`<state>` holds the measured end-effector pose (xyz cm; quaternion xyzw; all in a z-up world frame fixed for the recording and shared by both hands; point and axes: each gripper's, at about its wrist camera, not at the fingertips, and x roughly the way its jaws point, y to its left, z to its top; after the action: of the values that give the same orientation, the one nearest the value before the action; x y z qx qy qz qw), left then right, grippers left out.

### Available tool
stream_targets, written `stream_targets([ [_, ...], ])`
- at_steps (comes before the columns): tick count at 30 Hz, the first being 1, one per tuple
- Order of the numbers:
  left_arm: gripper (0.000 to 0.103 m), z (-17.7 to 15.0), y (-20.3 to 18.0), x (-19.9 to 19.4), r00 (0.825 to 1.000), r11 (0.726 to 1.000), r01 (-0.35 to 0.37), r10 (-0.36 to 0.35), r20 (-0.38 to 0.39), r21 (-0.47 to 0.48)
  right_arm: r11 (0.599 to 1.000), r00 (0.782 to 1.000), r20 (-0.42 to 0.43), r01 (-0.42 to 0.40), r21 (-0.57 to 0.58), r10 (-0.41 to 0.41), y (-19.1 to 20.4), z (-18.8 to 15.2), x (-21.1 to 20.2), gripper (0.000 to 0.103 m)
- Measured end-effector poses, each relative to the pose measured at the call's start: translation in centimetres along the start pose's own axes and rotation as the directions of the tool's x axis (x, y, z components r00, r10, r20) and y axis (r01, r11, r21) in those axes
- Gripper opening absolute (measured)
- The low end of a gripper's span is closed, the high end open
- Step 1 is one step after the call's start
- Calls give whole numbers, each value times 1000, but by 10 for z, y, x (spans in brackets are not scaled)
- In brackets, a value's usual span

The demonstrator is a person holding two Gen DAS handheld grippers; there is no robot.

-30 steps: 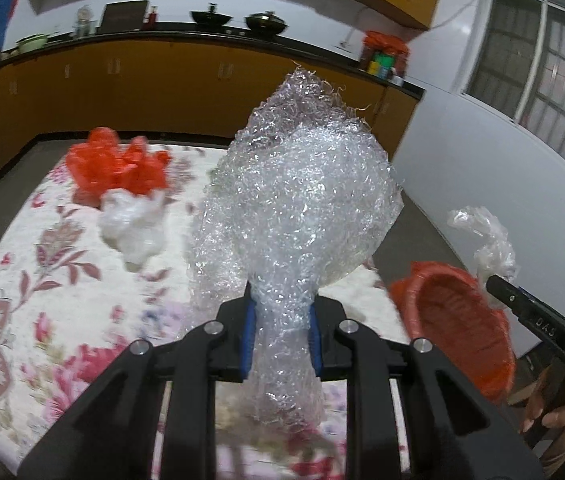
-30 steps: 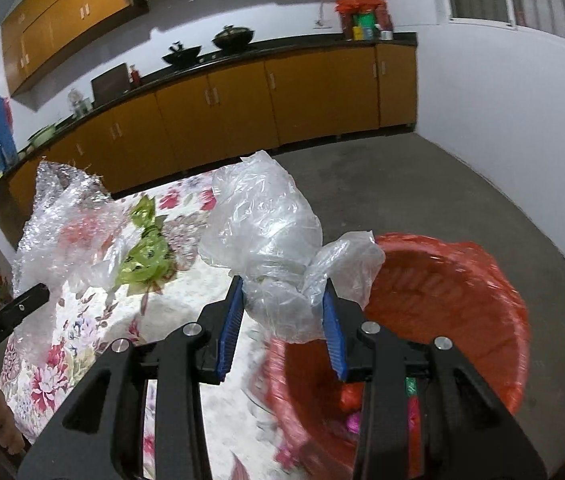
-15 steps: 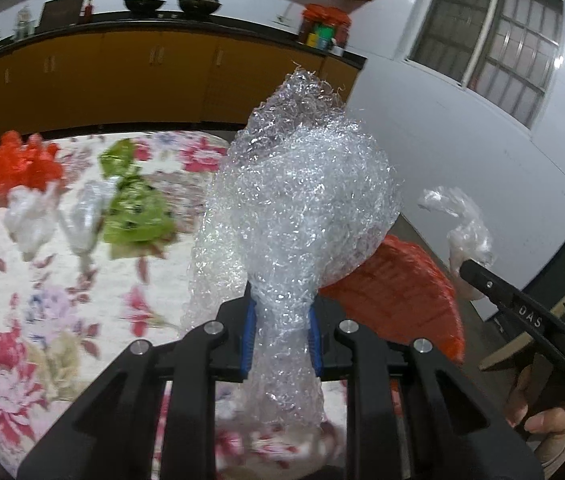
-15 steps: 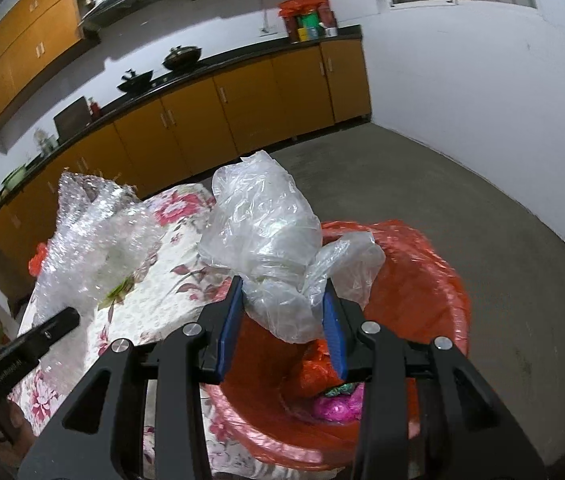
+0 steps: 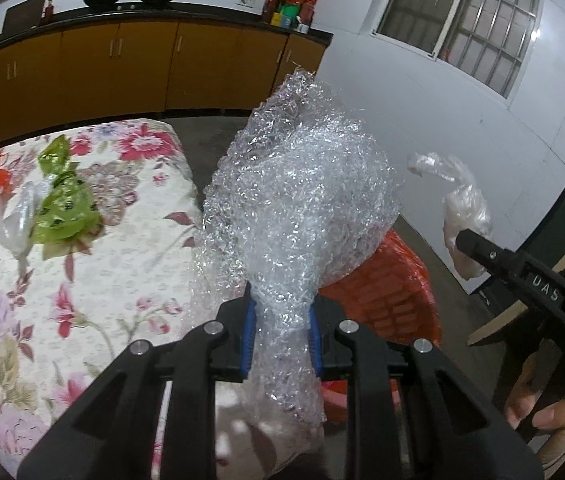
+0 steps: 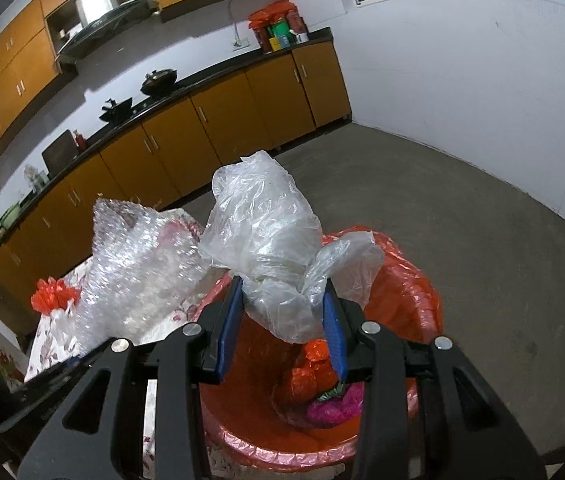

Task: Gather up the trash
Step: 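Carry the bubble wrap and clear bag over the red basket with both grippers, then open the left gripper over the basket while the right gripper releases the clear bag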

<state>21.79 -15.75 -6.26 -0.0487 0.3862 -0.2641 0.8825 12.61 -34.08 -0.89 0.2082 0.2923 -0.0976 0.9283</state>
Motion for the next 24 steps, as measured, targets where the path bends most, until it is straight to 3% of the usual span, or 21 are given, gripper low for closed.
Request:
stream_targets([
  [9,23,3,-18,26,999,999,34,-34,-43,-3,998,1000,13,-19,56,19,-13,4,0,40],
  [13,24,3,-22,40,996,998,57,-57,-70,-12,995,999,14,-42,88,41,-19,5,2,46],
  [17,34,-2,-23,53,991,997,74,-76,-107,-20,992,998,8,-57,111,56,-25,3,5,58],
  [24,46,-12,-11,59,989,998,48,-52,-138,-31,993,1000,7,-25,117,24,-31,1,4,63],
])
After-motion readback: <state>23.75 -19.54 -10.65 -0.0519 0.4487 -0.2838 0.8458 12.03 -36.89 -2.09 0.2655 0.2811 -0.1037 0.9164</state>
